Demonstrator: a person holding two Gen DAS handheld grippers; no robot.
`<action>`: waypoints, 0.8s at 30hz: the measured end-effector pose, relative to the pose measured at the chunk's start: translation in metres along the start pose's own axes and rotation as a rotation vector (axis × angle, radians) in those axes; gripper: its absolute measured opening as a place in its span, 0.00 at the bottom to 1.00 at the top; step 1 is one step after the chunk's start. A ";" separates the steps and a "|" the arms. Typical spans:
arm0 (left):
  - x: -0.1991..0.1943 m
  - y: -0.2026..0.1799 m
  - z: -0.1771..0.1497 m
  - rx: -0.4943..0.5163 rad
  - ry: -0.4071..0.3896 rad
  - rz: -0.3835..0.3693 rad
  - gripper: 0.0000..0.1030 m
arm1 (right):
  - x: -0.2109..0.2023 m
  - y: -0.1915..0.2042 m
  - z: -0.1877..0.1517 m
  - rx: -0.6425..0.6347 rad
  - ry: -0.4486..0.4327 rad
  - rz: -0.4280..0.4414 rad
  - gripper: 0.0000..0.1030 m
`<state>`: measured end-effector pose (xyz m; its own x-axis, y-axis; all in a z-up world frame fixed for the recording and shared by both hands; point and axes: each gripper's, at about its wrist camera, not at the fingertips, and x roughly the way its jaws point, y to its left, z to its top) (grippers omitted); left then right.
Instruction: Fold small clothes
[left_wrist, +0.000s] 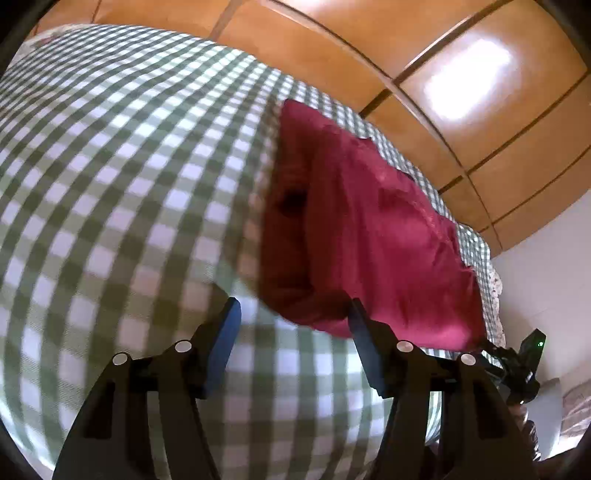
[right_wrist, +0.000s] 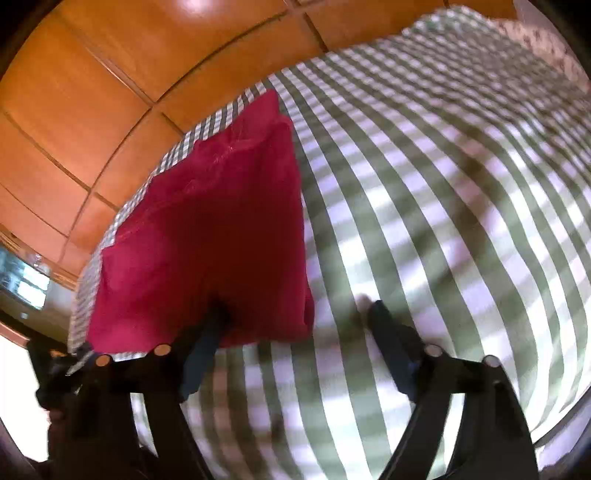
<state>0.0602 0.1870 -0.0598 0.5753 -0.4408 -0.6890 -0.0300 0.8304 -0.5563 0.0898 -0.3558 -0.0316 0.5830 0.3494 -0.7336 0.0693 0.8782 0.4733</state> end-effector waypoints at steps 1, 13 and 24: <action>0.004 -0.003 0.001 0.006 0.006 -0.005 0.55 | 0.004 0.004 0.002 -0.020 0.001 -0.010 0.50; -0.019 -0.002 -0.045 0.035 0.067 -0.032 0.15 | -0.019 0.009 -0.018 -0.101 0.101 0.047 0.19; -0.060 -0.018 -0.084 0.129 0.092 0.028 0.46 | -0.057 -0.016 -0.049 -0.123 0.177 0.008 0.58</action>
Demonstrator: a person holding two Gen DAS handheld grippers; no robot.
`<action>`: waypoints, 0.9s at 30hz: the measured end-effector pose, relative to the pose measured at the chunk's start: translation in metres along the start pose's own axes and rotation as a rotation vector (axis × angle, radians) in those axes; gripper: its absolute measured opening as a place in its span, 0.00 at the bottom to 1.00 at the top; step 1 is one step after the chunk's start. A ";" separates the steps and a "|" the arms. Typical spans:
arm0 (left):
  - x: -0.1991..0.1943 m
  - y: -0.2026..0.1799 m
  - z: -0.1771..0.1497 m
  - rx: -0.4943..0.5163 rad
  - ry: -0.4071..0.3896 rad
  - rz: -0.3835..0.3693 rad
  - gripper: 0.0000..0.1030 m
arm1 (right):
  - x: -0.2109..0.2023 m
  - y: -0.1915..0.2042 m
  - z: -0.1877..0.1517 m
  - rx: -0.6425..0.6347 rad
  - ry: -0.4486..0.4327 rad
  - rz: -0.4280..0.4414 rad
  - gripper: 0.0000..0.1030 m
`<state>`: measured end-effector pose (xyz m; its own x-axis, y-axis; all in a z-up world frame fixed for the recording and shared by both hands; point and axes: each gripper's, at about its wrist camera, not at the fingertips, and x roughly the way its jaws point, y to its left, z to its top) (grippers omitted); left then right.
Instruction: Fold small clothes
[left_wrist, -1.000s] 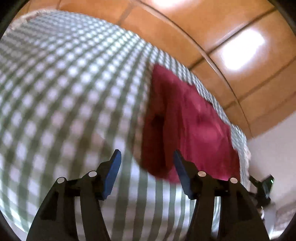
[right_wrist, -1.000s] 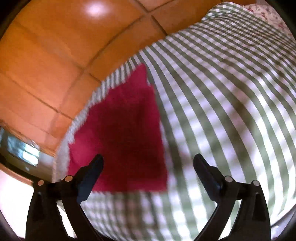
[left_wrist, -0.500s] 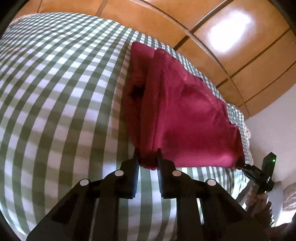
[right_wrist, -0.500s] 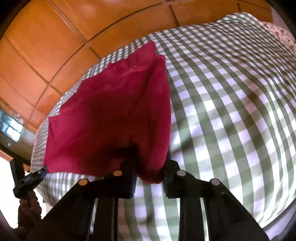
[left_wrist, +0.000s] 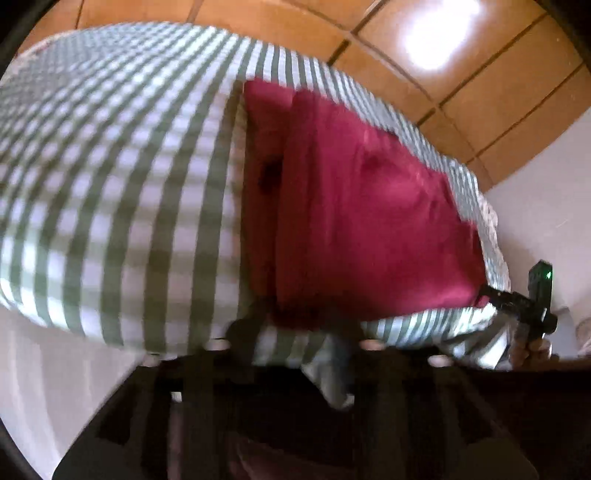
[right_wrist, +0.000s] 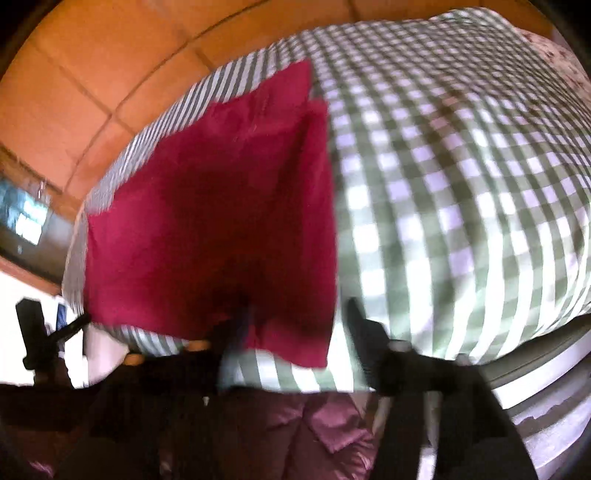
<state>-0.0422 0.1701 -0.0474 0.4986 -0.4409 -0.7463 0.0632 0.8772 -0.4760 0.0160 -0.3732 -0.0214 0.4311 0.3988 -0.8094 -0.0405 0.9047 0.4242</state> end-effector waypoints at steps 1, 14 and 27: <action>-0.001 0.000 0.009 -0.002 -0.024 0.006 0.47 | -0.003 -0.002 0.007 0.013 -0.028 -0.010 0.58; 0.044 -0.014 0.108 0.042 -0.075 0.037 0.23 | 0.019 0.005 0.071 0.009 -0.177 -0.108 0.25; -0.015 -0.030 0.110 0.112 -0.233 0.034 0.06 | -0.049 0.045 0.098 -0.089 -0.309 -0.008 0.06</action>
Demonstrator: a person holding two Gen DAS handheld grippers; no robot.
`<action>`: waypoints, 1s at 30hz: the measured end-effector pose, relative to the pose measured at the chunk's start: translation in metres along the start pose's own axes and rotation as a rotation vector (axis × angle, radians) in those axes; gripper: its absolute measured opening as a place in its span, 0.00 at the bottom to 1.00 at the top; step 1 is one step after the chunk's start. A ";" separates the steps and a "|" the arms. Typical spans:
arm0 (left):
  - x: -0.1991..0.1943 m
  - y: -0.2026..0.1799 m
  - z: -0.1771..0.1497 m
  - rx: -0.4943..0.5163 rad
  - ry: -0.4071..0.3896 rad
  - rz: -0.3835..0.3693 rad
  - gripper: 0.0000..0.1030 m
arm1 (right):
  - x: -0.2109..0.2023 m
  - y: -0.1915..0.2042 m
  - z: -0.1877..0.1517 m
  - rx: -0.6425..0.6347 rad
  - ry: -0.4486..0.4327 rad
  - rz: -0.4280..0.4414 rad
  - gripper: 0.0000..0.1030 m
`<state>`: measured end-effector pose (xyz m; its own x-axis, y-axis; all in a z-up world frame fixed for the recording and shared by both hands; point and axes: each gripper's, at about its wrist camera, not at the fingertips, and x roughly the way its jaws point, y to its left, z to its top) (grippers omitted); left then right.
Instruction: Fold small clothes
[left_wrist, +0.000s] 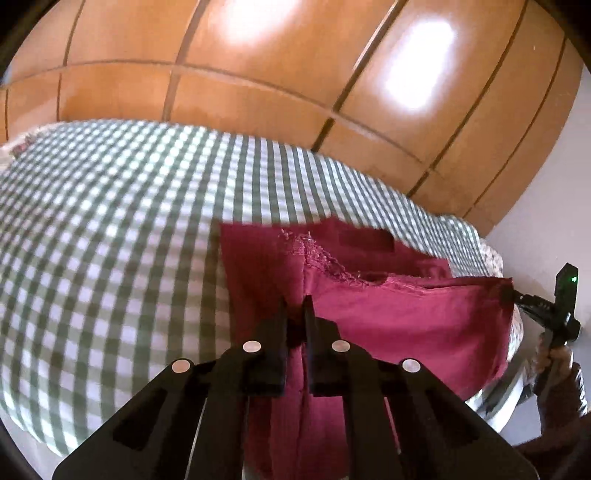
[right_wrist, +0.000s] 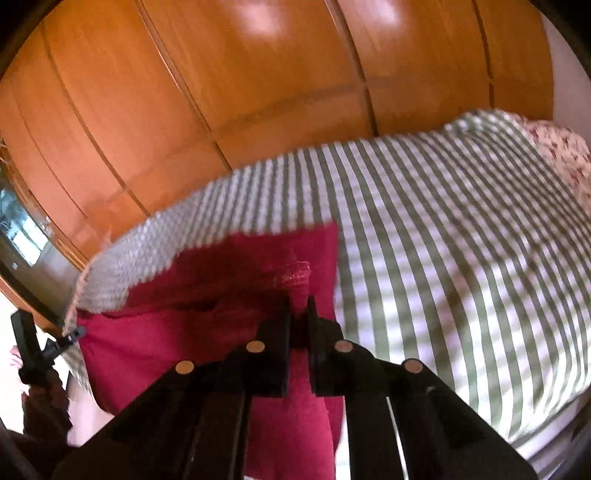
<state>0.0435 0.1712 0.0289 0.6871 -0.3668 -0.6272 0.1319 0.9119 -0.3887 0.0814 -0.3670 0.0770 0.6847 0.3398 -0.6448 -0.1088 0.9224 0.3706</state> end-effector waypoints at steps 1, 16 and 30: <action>0.002 0.001 0.007 0.004 -0.009 0.007 0.06 | 0.005 0.003 0.007 -0.003 -0.009 0.000 0.06; 0.139 0.039 0.093 -0.002 0.066 0.226 0.06 | 0.172 -0.012 0.088 0.080 0.078 -0.172 0.06; 0.128 0.036 0.081 -0.018 0.034 0.358 0.37 | 0.149 -0.017 0.064 0.069 0.059 -0.171 0.41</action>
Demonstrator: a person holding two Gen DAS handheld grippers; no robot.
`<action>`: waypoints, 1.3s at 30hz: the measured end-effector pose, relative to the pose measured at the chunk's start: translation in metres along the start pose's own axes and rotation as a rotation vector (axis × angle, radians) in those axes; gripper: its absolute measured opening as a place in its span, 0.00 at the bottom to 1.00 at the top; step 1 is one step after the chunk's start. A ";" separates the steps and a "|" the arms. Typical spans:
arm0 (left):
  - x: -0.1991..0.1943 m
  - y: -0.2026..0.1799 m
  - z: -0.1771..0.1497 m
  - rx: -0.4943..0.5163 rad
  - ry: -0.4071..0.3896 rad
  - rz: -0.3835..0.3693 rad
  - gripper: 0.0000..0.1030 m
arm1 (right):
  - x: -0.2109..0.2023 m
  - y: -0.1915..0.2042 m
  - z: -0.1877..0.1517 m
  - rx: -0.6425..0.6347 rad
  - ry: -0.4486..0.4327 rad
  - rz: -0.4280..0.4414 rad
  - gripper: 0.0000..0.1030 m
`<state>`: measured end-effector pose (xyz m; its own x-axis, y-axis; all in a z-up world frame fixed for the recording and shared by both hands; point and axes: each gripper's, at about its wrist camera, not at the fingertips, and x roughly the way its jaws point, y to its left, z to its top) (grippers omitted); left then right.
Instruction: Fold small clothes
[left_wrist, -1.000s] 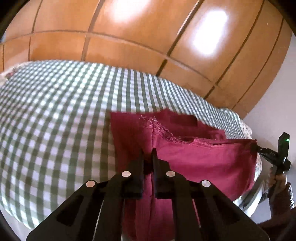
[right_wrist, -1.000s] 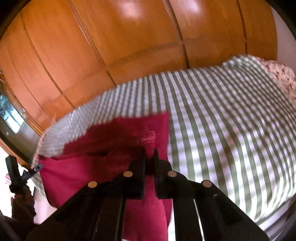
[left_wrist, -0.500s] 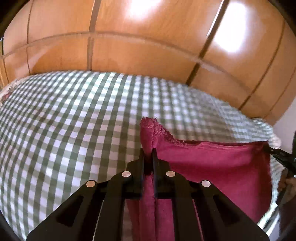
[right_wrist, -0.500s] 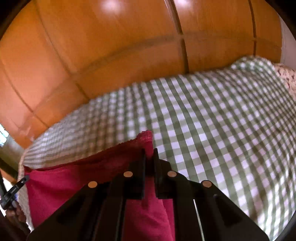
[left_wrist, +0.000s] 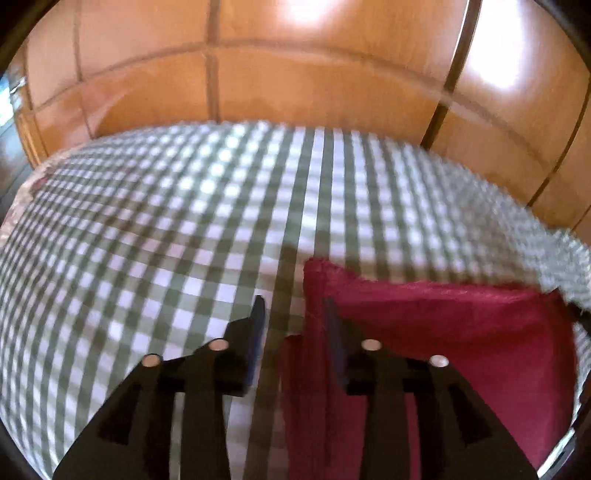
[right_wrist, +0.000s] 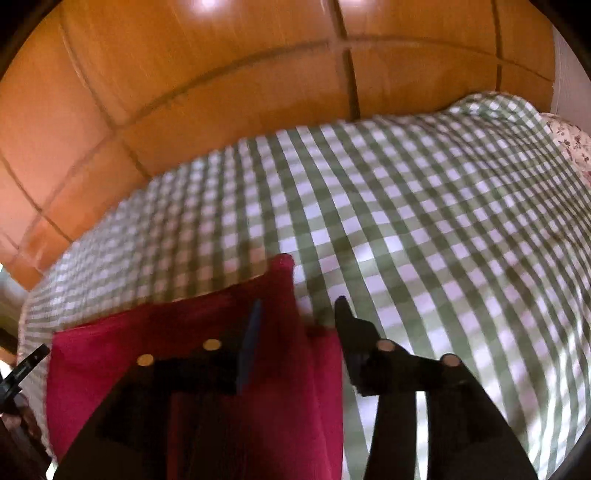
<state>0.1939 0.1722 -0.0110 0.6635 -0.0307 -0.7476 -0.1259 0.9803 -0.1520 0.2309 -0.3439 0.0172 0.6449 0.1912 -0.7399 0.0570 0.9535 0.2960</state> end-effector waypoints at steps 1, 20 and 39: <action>-0.010 0.001 -0.005 -0.013 -0.019 -0.020 0.37 | -0.011 0.000 -0.004 -0.008 -0.006 0.023 0.41; -0.060 0.014 -0.107 -0.066 0.038 -0.108 0.46 | -0.105 -0.048 -0.140 0.014 0.111 0.105 0.43; -0.080 0.035 -0.138 -0.057 0.069 -0.149 0.60 | -0.086 -0.036 -0.151 -0.097 0.134 -0.020 0.38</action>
<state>0.0347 0.1819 -0.0459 0.6258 -0.1902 -0.7564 -0.0731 0.9512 -0.2996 0.0584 -0.3599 -0.0206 0.5363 0.1950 -0.8212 -0.0088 0.9742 0.2256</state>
